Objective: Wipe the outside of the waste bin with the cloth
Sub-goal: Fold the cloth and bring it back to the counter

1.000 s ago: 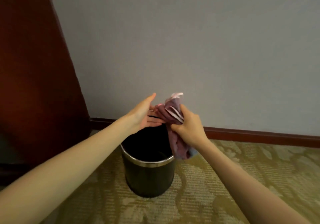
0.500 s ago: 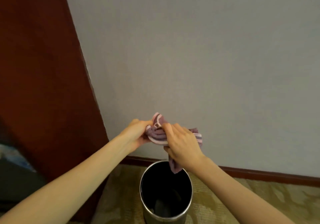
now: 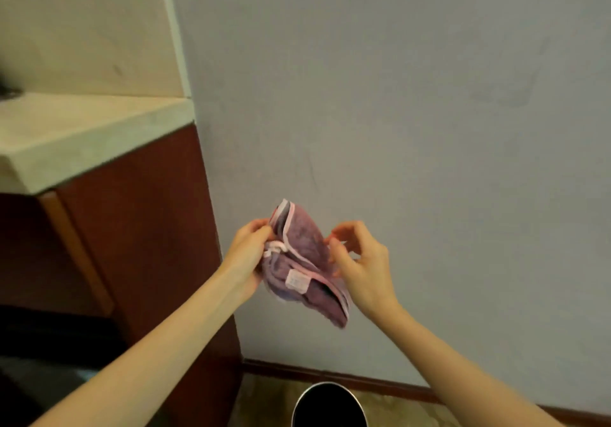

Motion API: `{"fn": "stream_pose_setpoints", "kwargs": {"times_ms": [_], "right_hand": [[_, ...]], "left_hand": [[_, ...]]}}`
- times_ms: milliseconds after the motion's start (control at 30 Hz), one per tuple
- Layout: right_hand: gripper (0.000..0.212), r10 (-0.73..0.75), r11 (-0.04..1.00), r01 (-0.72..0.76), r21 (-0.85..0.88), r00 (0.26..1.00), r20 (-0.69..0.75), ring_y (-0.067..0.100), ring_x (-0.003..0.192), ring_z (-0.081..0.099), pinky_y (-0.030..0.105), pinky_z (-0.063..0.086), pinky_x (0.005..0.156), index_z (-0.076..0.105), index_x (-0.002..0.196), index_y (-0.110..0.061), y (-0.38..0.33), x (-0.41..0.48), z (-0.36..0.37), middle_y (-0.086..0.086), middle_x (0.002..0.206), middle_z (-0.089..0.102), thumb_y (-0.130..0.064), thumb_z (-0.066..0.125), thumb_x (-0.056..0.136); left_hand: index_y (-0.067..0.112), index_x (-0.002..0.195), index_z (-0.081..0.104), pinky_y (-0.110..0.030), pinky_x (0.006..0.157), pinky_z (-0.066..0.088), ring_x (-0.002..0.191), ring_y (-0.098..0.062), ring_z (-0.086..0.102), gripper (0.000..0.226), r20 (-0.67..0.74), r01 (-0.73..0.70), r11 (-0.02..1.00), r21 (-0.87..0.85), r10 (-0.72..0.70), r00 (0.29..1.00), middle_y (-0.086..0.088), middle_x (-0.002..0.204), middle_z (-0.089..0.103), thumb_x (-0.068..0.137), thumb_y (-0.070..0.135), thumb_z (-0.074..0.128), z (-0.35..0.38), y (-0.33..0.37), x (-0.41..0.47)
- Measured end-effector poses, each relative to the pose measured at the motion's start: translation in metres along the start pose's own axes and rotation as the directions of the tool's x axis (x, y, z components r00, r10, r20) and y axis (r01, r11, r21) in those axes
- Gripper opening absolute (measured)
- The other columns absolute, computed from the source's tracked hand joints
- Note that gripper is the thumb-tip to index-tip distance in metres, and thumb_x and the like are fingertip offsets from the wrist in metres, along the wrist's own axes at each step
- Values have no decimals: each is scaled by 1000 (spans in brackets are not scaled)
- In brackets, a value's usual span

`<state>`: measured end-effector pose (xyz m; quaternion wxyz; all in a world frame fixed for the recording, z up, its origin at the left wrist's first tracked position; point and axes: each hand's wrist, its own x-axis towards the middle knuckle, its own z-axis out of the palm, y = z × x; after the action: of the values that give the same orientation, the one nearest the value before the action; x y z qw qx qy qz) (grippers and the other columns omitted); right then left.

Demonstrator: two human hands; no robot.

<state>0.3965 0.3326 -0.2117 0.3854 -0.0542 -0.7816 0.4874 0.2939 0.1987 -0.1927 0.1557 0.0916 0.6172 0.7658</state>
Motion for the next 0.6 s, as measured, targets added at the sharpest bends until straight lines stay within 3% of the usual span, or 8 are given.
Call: {"fn": "stream_pose_setpoints", "kwargs": {"times_ms": [67,167,267,333,400,433,500,600], "right_hand": [[21,125,990,-121,78,991,-53,26,63,61,37,52,50,54,80,-23,-32,30,1,2,79,65,-3,60,81],[21,334,939,-332,94,943,-8,24,77,60,41,54,66,55,91,-16,-68,62,6,1,84,62,-5,65,77],[26,538,815,-561,143,826,170,19,87,58,33,47,73,55,103,-13,-95,79,10,6,101,61,-23,66,83],[33,615,668,-710,226,696,371,21,89,60,33,48,74,62,108,-15,-112,85,12,8,109,64,-39,60,86],[44,591,500,-798,337,599,541,25,94,65,38,50,81,69,109,-18,-126,89,14,8,110,69,-50,57,81],[47,561,472,-808,351,583,587,24,95,67,41,48,83,71,107,-21,-132,91,17,5,108,71,-54,57,77],[45,519,490,-799,347,588,620,25,96,68,44,46,85,72,103,-24,-142,95,23,6,106,72,-53,57,72],[37,486,458,-781,426,620,615,28,90,68,48,48,86,72,99,-16,-154,101,34,11,101,72,-37,61,70]], "left_hand": [[7,80,60,-18,48,52,50,-10,63,24,-6,-35,999,-29,35,999,-3,58,65,84,-7,41,-7,45,-9],[8,77,59,-17,47,51,46,-8,62,26,-15,-94,994,-63,94,996,0,52,63,83,-8,39,-15,105,-20],[8,75,58,-17,46,50,46,-7,61,26,-13,-158,983,-88,157,987,1,50,63,85,-7,38,-22,155,-26],[8,78,60,-20,50,52,52,-9,64,25,-11,-180,977,-115,180,984,-2,57,65,87,-4,39,-27,181,-26],[7,82,62,-24,57,56,61,-14,66,25,-2,-187,970,-153,189,982,-3,64,68,89,-2,40,-31,200,-25],[6,83,63,-25,59,56,63,-16,66,27,5,-195,967,-165,198,980,-3,64,69,89,-2,38,-32,208,-25],[1,88,62,-26,61,57,65,-18,66,27,9,-211,961,-179,216,976,-7,68,69,88,-4,35,-35,219,-22],[-1,89,61,-27,60,58,66,-20,66,28,-9,-197,962,-188,199,980,-9,69,69,88,-4,33,-42,230,-21]]}}
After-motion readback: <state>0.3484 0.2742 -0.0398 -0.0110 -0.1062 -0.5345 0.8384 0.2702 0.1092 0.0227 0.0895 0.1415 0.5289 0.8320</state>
